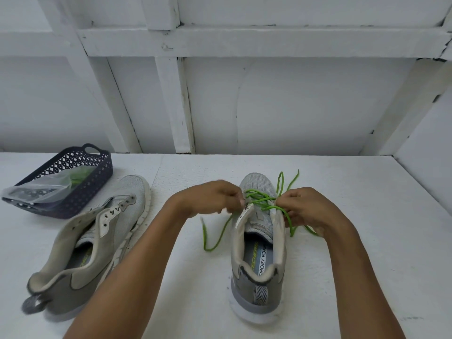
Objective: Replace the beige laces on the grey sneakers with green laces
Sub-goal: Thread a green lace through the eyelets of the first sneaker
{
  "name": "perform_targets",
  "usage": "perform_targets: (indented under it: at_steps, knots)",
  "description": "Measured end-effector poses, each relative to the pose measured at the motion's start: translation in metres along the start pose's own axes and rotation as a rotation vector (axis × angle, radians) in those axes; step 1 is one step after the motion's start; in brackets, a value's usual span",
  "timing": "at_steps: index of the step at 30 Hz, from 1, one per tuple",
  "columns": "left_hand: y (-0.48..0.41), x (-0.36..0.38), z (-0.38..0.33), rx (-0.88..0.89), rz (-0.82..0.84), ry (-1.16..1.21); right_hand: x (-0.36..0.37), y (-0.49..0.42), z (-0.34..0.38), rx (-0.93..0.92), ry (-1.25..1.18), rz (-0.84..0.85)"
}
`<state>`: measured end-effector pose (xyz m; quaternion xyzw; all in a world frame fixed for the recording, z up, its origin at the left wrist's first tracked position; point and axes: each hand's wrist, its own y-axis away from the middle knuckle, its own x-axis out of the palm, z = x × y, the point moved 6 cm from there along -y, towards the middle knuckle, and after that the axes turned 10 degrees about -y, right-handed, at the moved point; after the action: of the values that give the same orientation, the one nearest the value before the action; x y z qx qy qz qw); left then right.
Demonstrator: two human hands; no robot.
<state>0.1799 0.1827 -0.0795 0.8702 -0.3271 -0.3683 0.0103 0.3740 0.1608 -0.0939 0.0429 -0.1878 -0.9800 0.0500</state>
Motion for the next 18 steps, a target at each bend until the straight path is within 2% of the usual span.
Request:
perform_targets:
  at_steps: [3, 5, 6, 8, 10, 12, 13, 14, 15, 16, 18]
  knots:
    - [0.007, -0.028, -0.014, 0.163, -0.272, 0.595, 0.001, 0.002, 0.001, -0.004, -0.018, 0.012]
    - [0.013, -0.044, -0.018, 0.235, -0.329, 1.044, 0.001, 0.003, 0.000, -0.004, -0.027, 0.013]
    - [0.015, -0.048, -0.017, 0.232, -0.344, 1.134, 0.001, 0.003, 0.000, -0.002, -0.030, 0.015]
    - [0.016, -0.053, -0.009, 0.129, -0.369, 1.000, 0.002, 0.003, 0.001, -0.004, -0.030, 0.019]
    - [0.014, -0.050, 0.004, -0.054, -0.355, 0.529, 0.002, 0.002, 0.001, -0.008, -0.027, 0.021]
    - [0.015, -0.039, 0.015, -0.180, -0.165, -0.007, 0.001, 0.002, 0.000, -0.009, -0.040, 0.014]
    - [0.016, -0.030, 0.019, -0.186, -0.028, -0.182, 0.002, 0.002, 0.000, -0.010, -0.046, 0.013]
    - [0.016, -0.022, 0.020, -0.147, 0.069, -0.248, 0.002, 0.002, 0.001, -0.010, -0.047, 0.014]
    - [0.018, -0.019, 0.016, -0.090, 0.090, -0.213, 0.003, 0.002, 0.001, -0.010, -0.043, 0.017]
    - [0.020, -0.020, 0.010, -0.020, 0.047, -0.117, 0.003, 0.002, 0.001, -0.009, -0.038, 0.017]
    - [0.022, -0.035, 0.001, 0.110, -0.158, 0.175, 0.002, 0.002, 0.001, -0.006, -0.030, 0.006]
